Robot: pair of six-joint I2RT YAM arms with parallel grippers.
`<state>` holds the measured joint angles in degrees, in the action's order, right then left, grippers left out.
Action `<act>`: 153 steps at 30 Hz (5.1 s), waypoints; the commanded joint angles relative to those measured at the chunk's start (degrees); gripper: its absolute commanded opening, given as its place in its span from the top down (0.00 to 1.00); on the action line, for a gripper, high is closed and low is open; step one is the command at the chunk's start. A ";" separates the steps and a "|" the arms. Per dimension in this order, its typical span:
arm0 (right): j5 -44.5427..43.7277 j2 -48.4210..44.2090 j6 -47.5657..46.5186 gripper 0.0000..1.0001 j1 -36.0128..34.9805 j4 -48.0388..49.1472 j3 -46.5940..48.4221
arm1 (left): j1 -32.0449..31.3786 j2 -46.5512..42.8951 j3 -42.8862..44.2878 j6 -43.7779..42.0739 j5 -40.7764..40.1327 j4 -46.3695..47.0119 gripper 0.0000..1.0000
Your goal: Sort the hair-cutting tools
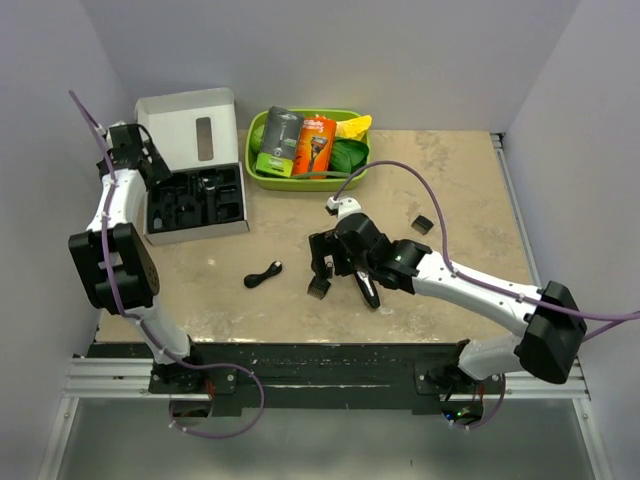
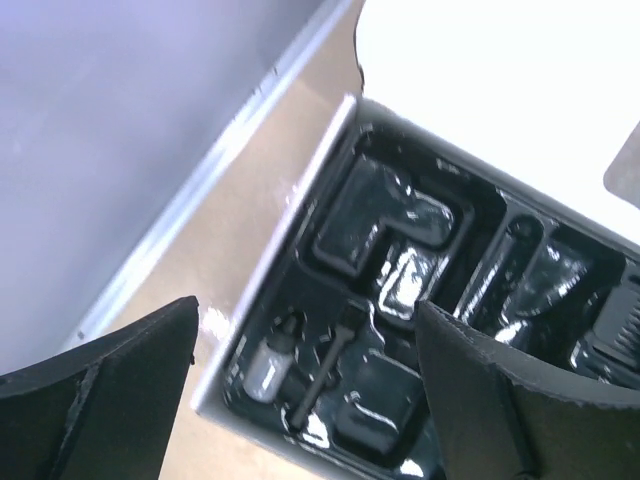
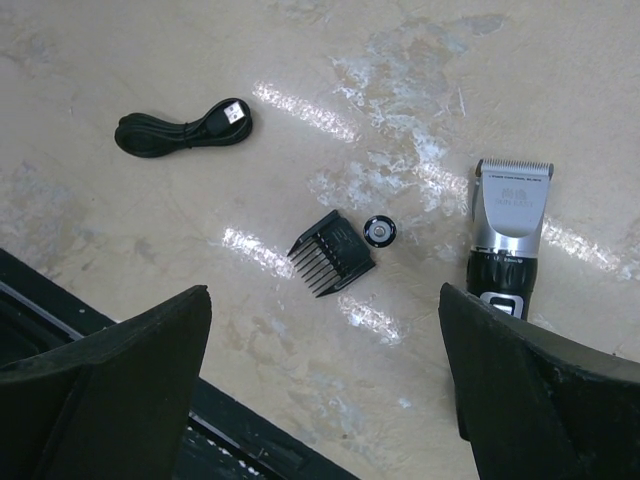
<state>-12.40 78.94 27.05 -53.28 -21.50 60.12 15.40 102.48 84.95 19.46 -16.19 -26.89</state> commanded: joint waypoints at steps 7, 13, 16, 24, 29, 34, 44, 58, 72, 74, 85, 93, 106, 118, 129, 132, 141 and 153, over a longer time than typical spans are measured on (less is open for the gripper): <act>1.76 -3.53 1.34 0.02 -0.25 5.58 -2.72 | 0.51 3.69 1.71 -9.70 -1.57 7.64 0.08; 3.08 -3.00 2.04 0.02 -0.34 6.90 -2.99 | 1.56 6.24 1.45 -11.73 1.68 9.05 0.10; 3.00 -2.82 2.22 0.02 -0.42 6.99 -3.25 | 1.92 7.03 -0.13 -12.69 3.00 11.06 0.11; 2.73 -2.82 2.40 0.02 -0.34 6.82 -3.78 | 2.79 8.62 -4.53 -14.28 4.06 14.94 0.12; 3.17 -3.00 3.01 0.02 -0.42 7.08 -4.48 | 2.97 10.02 -4.18 -14.80 5.02 15.56 0.19; 3.26 -3.35 3.19 0.02 -0.60 6.73 -4.75 | 3.41 11.08 -3.91 -15.07 5.64 15.91 0.30; 3.70 -3.26 4.42 0.03 -1.83 7.08 -5.01 | 3.85 10.82 -6.81 -14.28 7.40 18.37 0.62; 1.86 -7.30 6.52 0.04 -4.90 1.91 -4.31 | 3.76 -2.08 -21.56 -3.40 3.09 21.10 1.00; -2.18 -10.47 9.69 0.05 -8.86 -5.65 -0.62 | 2.01 -23.01 -26.68 8.48 0.45 15.12 1.00; -2.62 -10.12 9.69 0.05 -9.21 -6.19 0.35 | 0.95 -23.99 -25.54 8.66 -0.60 13.20 1.00; -2.98 -7.75 9.43 0.05 -9.83 -7.16 2.72 | -0.90 -31.81 -24.12 10.77 1.07 11.78 1.00; -3.15 -5.11 8.90 0.05 -10.09 -6.37 3.42 | -1.16 -30.06 -30.27 9.81 -0.95 14.41 1.00; -4.21 -0.01 7.05 0.04 -10.09 -5.14 5.01 | -1.25 -31.90 -42.23 12.00 -4.03 13.71 1.00; -6.49 -1.41 8.99 0.02 -10.09 -6.01 3.08 | -7.31 -35.06 -47.59 17.01 -2.89 6.69 1.00; -8.69 -3.00 10.74 0.02 -10.18 -9.17 2.99 | -11.70 -39.90 -52.95 18.68 0.63 5.71 1.00; -10.44 -4.58 11.71 0.01 -10.09 -10.05 1.59 | -14.87 -40.60 -53.92 19.99 0.10 5.54 1.00; -13.43 -7.66 14.61 0.02 -10.09 -13.39 -0.97 | -22.51 -43.76 -56.47 23.51 0.01 4.57 1.00; -8.64 -7.56 10.14 0.01 0.61 -10.16 -4.91 | -23.40 -47.98 -53.67 22.90 1.60 0.89 0.51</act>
<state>-24.38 73.14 39.66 -59.00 -34.83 58.08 -7.33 56.21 28.60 42.78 -17.10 -21.54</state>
